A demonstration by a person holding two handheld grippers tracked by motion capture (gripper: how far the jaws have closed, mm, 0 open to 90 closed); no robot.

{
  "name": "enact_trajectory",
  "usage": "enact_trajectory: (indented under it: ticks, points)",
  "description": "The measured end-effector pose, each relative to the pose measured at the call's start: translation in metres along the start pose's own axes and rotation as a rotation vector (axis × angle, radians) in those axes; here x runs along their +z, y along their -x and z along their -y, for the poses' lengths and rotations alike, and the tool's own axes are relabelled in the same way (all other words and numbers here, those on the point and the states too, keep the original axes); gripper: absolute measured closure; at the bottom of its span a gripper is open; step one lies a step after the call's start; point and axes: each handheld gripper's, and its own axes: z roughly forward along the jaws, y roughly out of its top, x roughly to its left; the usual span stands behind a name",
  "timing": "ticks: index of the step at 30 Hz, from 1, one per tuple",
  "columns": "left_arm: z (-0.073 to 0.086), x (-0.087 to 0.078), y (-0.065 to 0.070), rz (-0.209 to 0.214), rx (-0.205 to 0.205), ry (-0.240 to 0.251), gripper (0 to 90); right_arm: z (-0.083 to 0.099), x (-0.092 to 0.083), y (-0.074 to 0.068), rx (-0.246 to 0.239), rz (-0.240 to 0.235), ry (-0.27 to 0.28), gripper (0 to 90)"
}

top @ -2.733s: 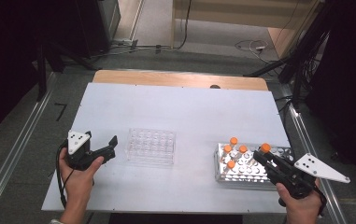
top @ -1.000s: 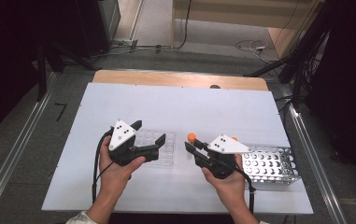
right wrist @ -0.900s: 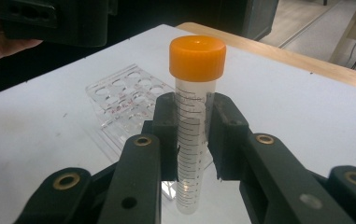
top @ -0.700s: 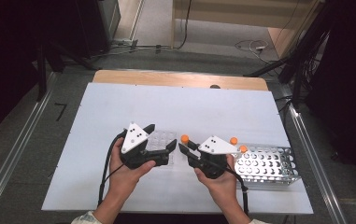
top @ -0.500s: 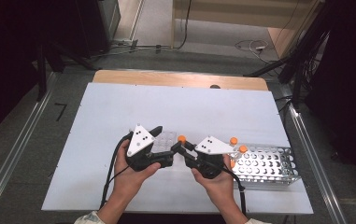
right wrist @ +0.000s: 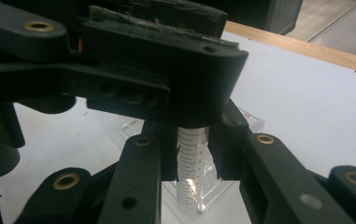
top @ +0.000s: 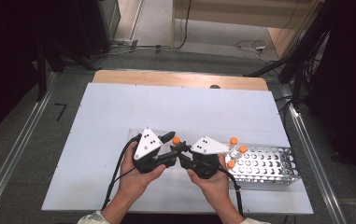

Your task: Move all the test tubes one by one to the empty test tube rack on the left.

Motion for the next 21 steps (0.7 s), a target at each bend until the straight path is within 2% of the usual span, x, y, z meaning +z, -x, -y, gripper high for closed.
enact_trajectory:
  ticks: [1,8,15,16,17,21]
  points:
    - [0.0003,0.0001,-0.0002,0.0,0.004,-0.003,54.2,0.0,0.0,0.0,0.0,0.0,0.0,72.1]
    - [0.0016,0.0008,-0.0018,-0.012,0.012,-0.011,69.0,0.0002,0.0014,-0.0004,0.003,-0.004,0.002,72.1]
    - [0.0016,0.0013,-0.0019,-0.018,0.014,-0.012,70.1,0.0004,0.0018,-0.0002,0.007,-0.006,0.003,71.4]
    - [0.0014,0.0013,-0.0017,-0.026,0.019,-0.013,70.4,0.0003,0.0018,-0.0004,0.012,-0.01,0.005,66.8]
    - [0.0011,0.0014,-0.0016,-0.028,0.02,-0.015,70.4,0.0003,0.0018,-0.0004,0.012,-0.01,0.005,66.8]
    - [-0.0007,0.0004,-0.003,-0.036,0.012,-0.006,70.5,-0.0004,0.0015,-0.0014,0.029,-0.002,0.012,44.0]
